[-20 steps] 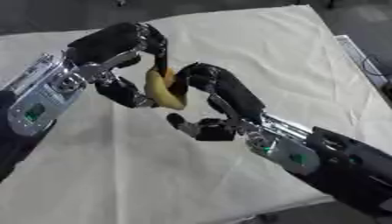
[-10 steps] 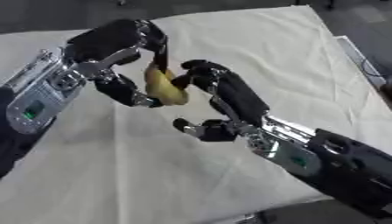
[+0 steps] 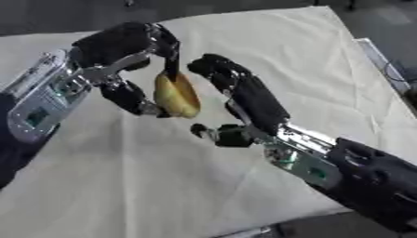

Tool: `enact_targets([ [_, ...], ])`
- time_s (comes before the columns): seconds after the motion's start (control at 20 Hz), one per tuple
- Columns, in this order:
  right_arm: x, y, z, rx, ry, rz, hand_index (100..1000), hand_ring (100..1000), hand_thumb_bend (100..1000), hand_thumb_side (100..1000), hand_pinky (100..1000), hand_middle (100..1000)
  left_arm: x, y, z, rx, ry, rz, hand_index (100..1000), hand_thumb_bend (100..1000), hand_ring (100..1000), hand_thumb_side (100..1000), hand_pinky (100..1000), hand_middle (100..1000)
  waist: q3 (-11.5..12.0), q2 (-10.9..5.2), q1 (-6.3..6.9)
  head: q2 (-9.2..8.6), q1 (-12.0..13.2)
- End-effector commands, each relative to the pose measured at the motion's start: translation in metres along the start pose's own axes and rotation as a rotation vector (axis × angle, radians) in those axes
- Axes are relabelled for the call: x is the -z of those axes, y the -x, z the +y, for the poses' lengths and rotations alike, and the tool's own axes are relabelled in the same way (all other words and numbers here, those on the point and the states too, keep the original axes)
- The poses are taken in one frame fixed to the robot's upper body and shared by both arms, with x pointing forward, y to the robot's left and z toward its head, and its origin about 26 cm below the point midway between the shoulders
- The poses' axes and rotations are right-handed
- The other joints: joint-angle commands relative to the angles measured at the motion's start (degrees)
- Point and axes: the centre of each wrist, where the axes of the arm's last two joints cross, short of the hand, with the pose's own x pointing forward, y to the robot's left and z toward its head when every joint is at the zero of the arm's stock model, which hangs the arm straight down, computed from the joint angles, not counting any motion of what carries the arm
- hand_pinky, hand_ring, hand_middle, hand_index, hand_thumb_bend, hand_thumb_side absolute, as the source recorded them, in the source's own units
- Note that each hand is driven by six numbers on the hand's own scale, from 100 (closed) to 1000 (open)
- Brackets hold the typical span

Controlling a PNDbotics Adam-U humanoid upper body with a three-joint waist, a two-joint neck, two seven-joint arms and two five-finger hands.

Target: Pick up the objects with one hand, pass them to the other hand, and then place them into the box on the other side of the table.

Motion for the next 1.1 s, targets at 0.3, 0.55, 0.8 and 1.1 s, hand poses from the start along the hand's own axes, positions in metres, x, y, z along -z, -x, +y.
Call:
enact_targets([
  [0.3, 0.001, 0.000, -0.005, -0.046, 0.023, 0.010, 919, 941, 633, 100, 786, 848, 0.002, 0.000, 0.011, 0.039, -0.025, -0.016, 451, 656, 529, 100, 617, 398, -0.1, -2.32, -0.87, 0.34, 0.0],
  [0.55, -0.002, 0.001, -0.005, -0.087, 0.001, 0.046, 930, 955, 607, 100, 806, 862, -0.002, 0.003, 0.014, 0.048, -0.061, 0.015, 447, 648, 528, 100, 617, 394, -0.1, -2.33, -0.91, 0.34, 0.3],
  [0.8, -0.006, 0.001, -0.004, -0.116, -0.023, 0.071, 933, 962, 599, 107, 815, 871, -0.010, 0.012, 0.017, 0.047, -0.091, 0.078, 445, 642, 529, 100, 619, 394, -0.1, -2.50, -0.80, 0.34, 0.7],
  [1.1, -0.010, 0.002, -0.003, -0.114, -0.026, 0.083, 933, 967, 595, 114, 820, 875, -0.031, 0.031, 0.024, 0.038, -0.157, 0.198, 437, 607, 530, 100, 616, 394, -0.1, -2.63, -0.55, 0.34, 0.7],
])
